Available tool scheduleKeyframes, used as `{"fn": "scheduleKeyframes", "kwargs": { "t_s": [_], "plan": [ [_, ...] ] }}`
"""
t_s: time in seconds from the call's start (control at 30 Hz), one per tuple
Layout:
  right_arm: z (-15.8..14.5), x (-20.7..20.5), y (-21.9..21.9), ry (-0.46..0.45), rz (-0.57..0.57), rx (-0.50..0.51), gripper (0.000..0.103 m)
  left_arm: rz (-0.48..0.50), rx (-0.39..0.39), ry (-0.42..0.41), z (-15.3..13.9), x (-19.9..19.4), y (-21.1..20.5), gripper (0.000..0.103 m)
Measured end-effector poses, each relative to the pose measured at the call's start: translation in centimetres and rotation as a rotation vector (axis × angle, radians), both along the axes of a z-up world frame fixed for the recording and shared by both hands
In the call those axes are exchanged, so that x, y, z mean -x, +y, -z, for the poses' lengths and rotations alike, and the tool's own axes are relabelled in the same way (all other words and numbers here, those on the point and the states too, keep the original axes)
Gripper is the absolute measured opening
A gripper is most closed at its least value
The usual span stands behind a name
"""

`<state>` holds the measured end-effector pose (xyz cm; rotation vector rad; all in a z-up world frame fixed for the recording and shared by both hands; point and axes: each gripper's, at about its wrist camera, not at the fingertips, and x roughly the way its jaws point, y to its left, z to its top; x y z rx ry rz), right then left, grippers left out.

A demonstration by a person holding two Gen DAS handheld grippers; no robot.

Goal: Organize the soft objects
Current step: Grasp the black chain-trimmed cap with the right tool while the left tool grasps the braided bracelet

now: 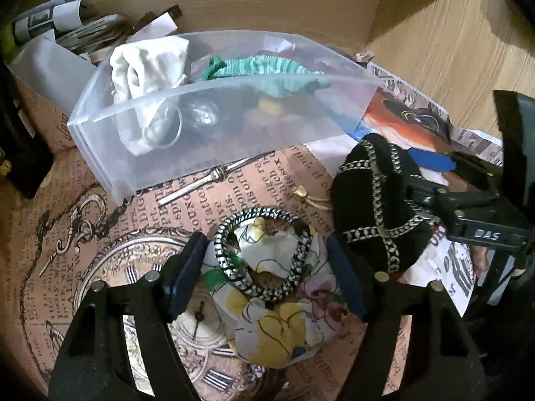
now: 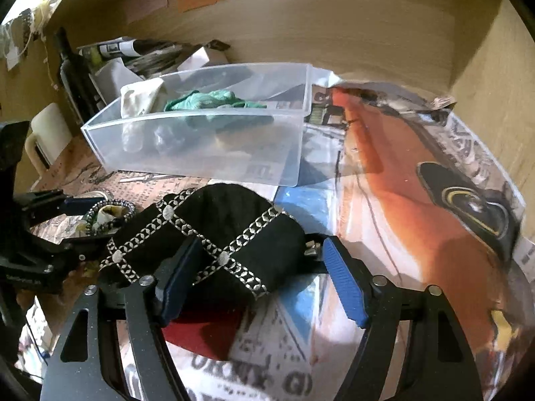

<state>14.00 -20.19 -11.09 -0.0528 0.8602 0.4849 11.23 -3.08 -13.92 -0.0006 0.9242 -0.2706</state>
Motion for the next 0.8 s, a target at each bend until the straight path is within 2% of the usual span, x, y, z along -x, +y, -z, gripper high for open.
{"fn": "scheduleKeyframes", "kwargs": {
  "t_s": [0.03,0.1,0.37,0.6,0.77,0.8],
  "plan": [
    [0.1,-0.1,0.0,0.006,-0.002,-0.011,0.065,0.003,0.005,0.0,-0.1,-0.1,0.0,0.067],
    [0.2,-0.3,-0.1,0.015,-0.006,-0.033,0.051,0.009,0.012,-0.002,-0.2,-0.4,-0.1,0.066],
    [0.3,0.0,-0.6,0.02,-0.005,-0.092,0.033,-0.005,0.059,-0.001,-0.3,-1.0,0.4,0.054],
    [0.1,-0.1,-0.9,0.01,0.005,-0.12,0.025,-0.017,0.033,-0.044,-1.2,-0.1,0.8,0.041],
    [-0.4,0.1,-1.0,-0.005,-0.001,-0.143,0.02,-0.033,0.037,-0.069,-1.9,0.5,1.6,0.037],
    [-0.6,0.2,-1.0,-0.013,-0.002,-0.145,0.019,-0.018,0.038,-0.052,-2.0,0.6,1.6,0.036]
  ]
}}
